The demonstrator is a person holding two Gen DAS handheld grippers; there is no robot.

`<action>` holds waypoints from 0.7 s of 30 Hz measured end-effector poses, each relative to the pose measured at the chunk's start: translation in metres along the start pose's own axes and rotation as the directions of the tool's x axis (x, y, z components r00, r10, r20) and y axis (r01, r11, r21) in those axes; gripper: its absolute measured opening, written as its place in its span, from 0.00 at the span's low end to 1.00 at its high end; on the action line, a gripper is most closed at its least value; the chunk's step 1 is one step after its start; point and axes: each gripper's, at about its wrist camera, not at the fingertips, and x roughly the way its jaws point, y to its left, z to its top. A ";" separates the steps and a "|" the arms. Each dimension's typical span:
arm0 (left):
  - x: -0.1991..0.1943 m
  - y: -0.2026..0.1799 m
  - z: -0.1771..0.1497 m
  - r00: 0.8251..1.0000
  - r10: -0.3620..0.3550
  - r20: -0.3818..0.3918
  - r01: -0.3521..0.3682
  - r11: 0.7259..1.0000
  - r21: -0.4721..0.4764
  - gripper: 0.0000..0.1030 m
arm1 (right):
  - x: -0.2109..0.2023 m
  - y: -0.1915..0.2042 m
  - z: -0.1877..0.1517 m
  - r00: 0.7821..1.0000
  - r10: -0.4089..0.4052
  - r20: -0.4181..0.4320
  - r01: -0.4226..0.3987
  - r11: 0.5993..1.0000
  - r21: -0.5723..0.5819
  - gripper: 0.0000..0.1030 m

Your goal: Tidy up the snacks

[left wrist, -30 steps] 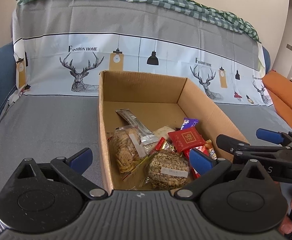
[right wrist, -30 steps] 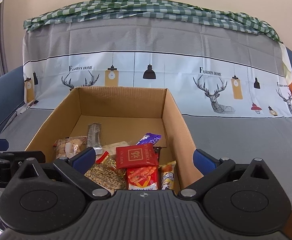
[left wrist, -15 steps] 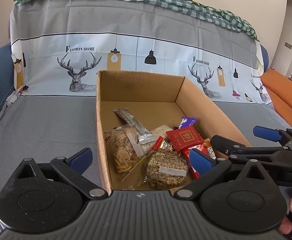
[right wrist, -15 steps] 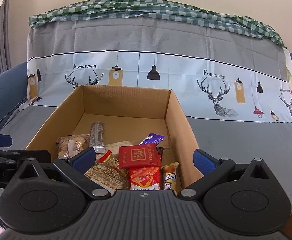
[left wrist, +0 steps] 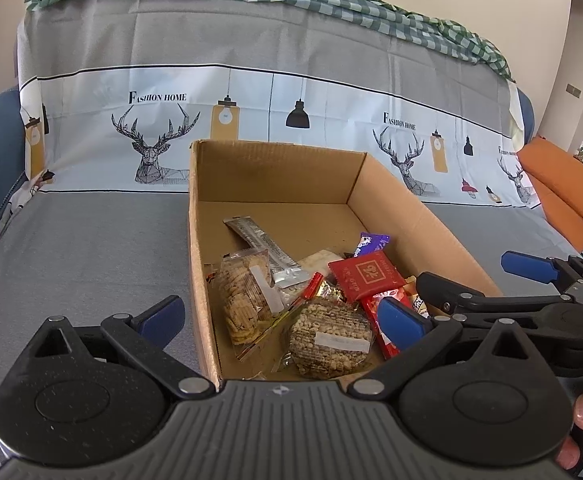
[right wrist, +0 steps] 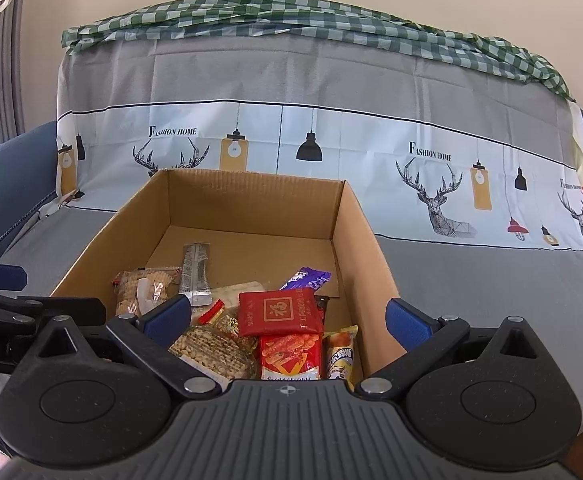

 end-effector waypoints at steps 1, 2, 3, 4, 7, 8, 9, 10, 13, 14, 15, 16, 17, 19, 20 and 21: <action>0.000 0.000 0.000 1.000 -0.001 0.000 0.001 1.000 0.001 0.99 | 0.000 0.000 0.000 1.000 0.000 -0.001 0.000 1.000 -0.001 0.99; 0.000 -0.001 0.000 1.000 0.000 0.000 0.000 1.000 0.001 0.99 | 0.000 0.000 0.000 1.000 -0.001 -0.002 0.001 1.000 -0.001 0.99; 0.000 -0.001 0.000 1.000 -0.001 0.001 0.001 1.000 0.001 0.99 | 0.000 0.000 0.000 1.000 -0.001 -0.001 0.001 1.000 -0.002 0.99; 0.000 -0.001 0.000 1.000 -0.001 0.002 0.001 1.000 0.001 0.99 | 0.000 0.001 0.000 1.000 0.000 0.000 0.000 1.000 -0.002 0.99; 0.000 -0.001 0.000 1.000 -0.002 0.001 0.002 1.000 0.000 0.99 | 0.000 0.000 0.000 1.000 -0.001 -0.001 0.001 1.000 -0.004 0.99; 0.000 -0.001 0.000 1.000 -0.003 0.003 0.003 1.000 0.000 1.00 | 0.000 0.000 0.000 1.000 -0.002 0.000 0.002 1.000 -0.004 0.99; 0.000 -0.001 0.000 1.000 -0.003 0.004 0.003 1.000 0.002 0.99 | 0.000 0.000 0.000 1.000 -0.001 0.001 0.001 1.000 -0.004 0.99; 0.000 -0.001 0.000 1.000 -0.003 0.005 0.003 1.000 0.004 1.00 | 0.000 0.000 0.000 1.000 -0.001 0.000 0.001 1.000 -0.004 0.99; 0.000 -0.002 -0.001 1.000 -0.004 0.005 0.004 1.000 0.004 1.00 | 0.000 0.000 0.000 1.000 -0.002 0.001 0.002 1.000 -0.005 0.99; 0.000 -0.002 0.000 1.000 -0.004 0.007 0.004 1.000 0.005 1.00 | 0.000 0.000 0.000 1.000 -0.001 0.001 0.001 1.000 -0.004 0.99; 0.000 -0.002 0.000 1.000 -0.004 0.008 0.004 1.000 0.006 1.00 | 0.000 0.000 0.000 1.000 0.000 0.000 0.000 1.000 -0.004 0.99; 0.000 -0.002 0.000 1.000 -0.004 0.007 0.004 1.000 0.006 1.00 | 0.000 0.000 0.000 1.000 -0.002 0.000 0.002 1.000 -0.005 0.99; 0.000 -0.003 0.000 1.000 -0.004 0.007 0.004 1.000 0.006 1.00 | 0.000 0.000 0.000 1.000 -0.003 0.001 0.003 1.000 -0.005 0.99; -0.001 -0.003 -0.001 1.000 -0.006 0.010 0.006 1.000 0.007 1.00 | 0.000 0.000 0.000 1.000 -0.002 0.000 0.002 1.000 -0.004 0.99; 0.000 -0.003 -0.001 1.000 -0.006 0.010 0.006 1.000 0.007 1.00 | 0.000 0.000 0.000 1.000 -0.002 0.000 0.002 1.000 -0.005 0.99; 0.000 -0.003 -0.001 1.000 -0.006 0.009 0.006 1.000 0.007 1.00 | 0.000 0.000 0.000 1.000 -0.002 0.000 0.002 1.000 -0.005 0.99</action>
